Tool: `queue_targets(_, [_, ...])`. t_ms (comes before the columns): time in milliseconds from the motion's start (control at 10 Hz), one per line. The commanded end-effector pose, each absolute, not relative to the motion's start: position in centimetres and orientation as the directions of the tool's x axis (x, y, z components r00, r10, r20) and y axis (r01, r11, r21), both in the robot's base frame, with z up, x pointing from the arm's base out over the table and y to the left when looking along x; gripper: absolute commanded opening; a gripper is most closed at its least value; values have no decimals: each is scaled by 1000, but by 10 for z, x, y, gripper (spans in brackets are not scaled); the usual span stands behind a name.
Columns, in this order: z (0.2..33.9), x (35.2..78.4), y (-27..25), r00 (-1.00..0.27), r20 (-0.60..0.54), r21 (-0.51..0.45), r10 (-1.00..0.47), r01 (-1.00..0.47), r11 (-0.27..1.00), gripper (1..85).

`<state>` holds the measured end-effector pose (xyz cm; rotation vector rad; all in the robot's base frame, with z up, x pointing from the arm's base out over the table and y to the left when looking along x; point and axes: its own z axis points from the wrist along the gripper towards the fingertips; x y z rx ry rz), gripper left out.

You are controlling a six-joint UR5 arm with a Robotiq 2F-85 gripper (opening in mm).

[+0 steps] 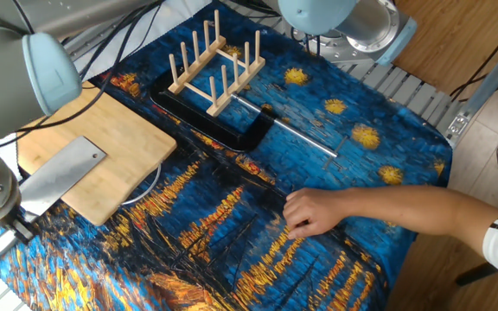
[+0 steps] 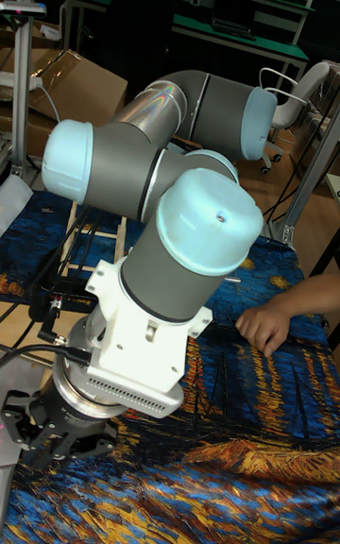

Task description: Put the knife on the knife rack

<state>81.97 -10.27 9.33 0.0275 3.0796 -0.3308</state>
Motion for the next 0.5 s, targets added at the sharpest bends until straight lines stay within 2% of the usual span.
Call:
queue_targets(0, [90,825,-69,-998,-64,-80,-6,-1,997,247])
queue_targets(400, [90,826,-71,-998,-68,-90,-12,-6,996,230])
